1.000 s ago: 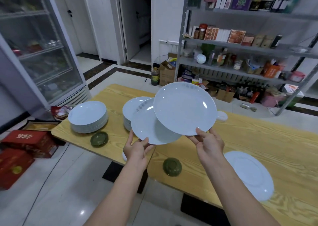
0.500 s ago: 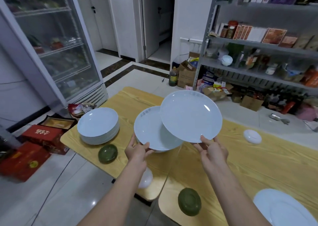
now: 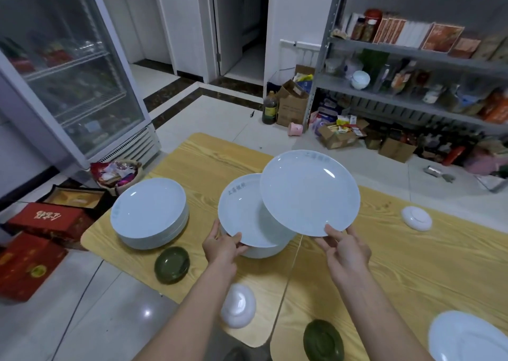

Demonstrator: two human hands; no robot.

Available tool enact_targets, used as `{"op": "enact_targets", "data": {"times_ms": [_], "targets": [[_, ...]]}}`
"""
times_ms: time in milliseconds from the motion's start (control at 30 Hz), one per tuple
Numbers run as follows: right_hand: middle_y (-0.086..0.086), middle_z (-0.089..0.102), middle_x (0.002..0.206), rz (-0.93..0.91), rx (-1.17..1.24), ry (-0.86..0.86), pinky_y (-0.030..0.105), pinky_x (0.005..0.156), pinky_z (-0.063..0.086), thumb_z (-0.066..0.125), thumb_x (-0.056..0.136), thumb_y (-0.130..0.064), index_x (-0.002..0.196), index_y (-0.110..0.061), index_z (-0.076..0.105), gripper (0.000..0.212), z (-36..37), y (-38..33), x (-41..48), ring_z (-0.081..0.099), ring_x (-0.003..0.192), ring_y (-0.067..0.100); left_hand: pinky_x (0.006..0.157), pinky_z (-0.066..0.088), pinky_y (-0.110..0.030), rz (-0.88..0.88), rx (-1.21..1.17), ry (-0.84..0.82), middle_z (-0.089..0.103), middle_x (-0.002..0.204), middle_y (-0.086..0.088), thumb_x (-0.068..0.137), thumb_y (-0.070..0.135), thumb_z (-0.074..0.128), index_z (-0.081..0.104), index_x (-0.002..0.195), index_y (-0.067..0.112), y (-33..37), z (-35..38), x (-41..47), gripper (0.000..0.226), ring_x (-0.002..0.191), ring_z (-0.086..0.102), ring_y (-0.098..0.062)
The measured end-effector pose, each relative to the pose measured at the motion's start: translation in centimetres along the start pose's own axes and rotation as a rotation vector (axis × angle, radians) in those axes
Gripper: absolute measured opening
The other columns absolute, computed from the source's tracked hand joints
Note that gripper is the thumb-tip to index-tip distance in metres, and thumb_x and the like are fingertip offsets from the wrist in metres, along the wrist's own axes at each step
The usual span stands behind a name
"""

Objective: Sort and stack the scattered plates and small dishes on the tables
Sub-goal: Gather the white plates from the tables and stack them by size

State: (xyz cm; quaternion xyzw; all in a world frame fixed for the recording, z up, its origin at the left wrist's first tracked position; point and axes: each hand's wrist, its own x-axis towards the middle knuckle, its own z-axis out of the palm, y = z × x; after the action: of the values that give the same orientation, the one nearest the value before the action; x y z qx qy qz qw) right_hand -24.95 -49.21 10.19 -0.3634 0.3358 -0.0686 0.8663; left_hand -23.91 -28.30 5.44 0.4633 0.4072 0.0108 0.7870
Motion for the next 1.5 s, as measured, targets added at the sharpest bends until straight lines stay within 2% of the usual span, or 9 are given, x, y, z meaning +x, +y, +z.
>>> {"op": "enact_targets", "data": {"times_ms": [167,333,400,500,600,733,1233,1367,1500], "targets": [[0.011,0.072,0.103,0.004,0.0,0.041,0.038,0.054,0.06,0.059,0.081,0.022,0.135,0.001,0.053,0.058,0.9,1.9,0.0,0.073,0.082,0.027,0.054,0.06,-0.029,0.065,0.185,-0.05,0.058,0.133,-0.01,0.079,-0.019,0.066,0.049,0.143,0.02,0.4,-0.7,1.8,0.077,0.104,0.066,-0.036],[0.012,0.071,0.1,0.031,-0.036,0.043,0.042,0.058,0.061,0.057,0.082,0.023,0.134,0.002,0.051,0.056,1.4,4.0,-0.3,0.074,0.07,0.024,0.063,0.061,-0.033,0.111,0.244,-0.104,0.058,0.089,0.018,0.08,-0.018,0.066,0.056,0.138,0.023,0.3,-1.1,3.4,0.072,0.099,0.068,-0.029],[0.011,0.07,0.1,0.047,-0.064,0.055,0.046,0.064,0.061,0.058,0.082,0.023,0.137,0.002,0.049,0.059,1.4,4.9,-0.3,0.073,0.077,0.027,0.063,0.061,-0.032,0.118,0.245,-0.116,0.062,0.092,0.015,0.079,-0.018,0.066,0.054,0.14,0.023,0.2,-1.2,3.9,0.074,0.099,0.068,-0.027],[0.01,0.07,0.101,0.067,-0.092,0.067,0.042,0.057,0.06,0.058,0.083,0.022,0.137,0.002,0.049,0.059,1.7,5.9,-0.3,0.071,0.082,0.027,0.065,0.061,-0.028,0.135,0.266,-0.135,0.067,0.12,-0.011,0.08,-0.016,0.067,0.045,0.146,0.021,0.1,-1.3,4.6,0.079,0.105,0.067,-0.028],[0.01,0.07,0.099,0.078,-0.094,0.071,0.041,0.055,0.059,0.057,0.083,0.023,0.136,0.002,0.05,0.057,2.0,6.8,-0.2,0.07,0.082,0.027,0.07,0.06,-0.03,0.149,0.298,-0.151,0.051,0.078,-0.003,0.082,-0.013,0.069,0.041,0.148,0.023,0.0,-1.3,5.2,0.081,0.092,0.067,-0.026],[0.009,0.07,0.098,0.077,-0.112,0.08,0.041,0.056,0.06,0.058,0.083,0.022,0.134,0.001,0.052,0.055,2.3,7.3,0.2,0.072,0.076,0.024,0.066,0.061,-0.027,0.165,0.328,-0.211,0.036,0.064,0.003,0.084,-0.009,0.069,0.035,0.15,0.024,0.2,-1.6,5.7,0.081,0.081,0.068,-0.022],[0.009,0.07,0.106,0.059,-0.294,0.042,0.038,0.062,0.062,0.062,0.086,0.014,0.136,0.0,0.052,0.052,3.4,8.3,2.0,0.075,0.069,0.023,0.068,0.062,-0.033,0.202,0.45,-0.319,0.036,0.066,0.002,0.092,-0.005,0.06,0.029,0.152,0.032,-0.1,-2.5,7.4,0.077,0.057,0.062,-0.007],[0.003,0.071,0.098,0.017,-0.45,0.085,0.044,0.084,0.059,0.067,0.085,0.01,0.134,-0.001,0.055,0.052,3.8,8.9,2.4,0.074,0.065,0.022,0.069,0.062,-0.034,0.217,0.466,-0.318,0.036,0.066,0.002,0.091,-0.006,0.059,0.032,0.151,0.032,0.1,-2.6,7.2,0.076,0.059,0.06,-0.009],[-0.002,0.071,0.085,-0.025,-0.563,0.134,0.043,0.081,0.06,0.07,0.08,0.011,0.129,-0.001,0.06,0.051,4.2,9.3,2.7,0.074,0.062,0.023,0.071,0.062,-0.038,0.225,0.459,-0.318,0.038,0.066,0.004,0.091,-0.006,0.058,0.034,0.151,0.032,0.4,-2.5,6.9,0.074,0.053,0.058,-0.003]]}}
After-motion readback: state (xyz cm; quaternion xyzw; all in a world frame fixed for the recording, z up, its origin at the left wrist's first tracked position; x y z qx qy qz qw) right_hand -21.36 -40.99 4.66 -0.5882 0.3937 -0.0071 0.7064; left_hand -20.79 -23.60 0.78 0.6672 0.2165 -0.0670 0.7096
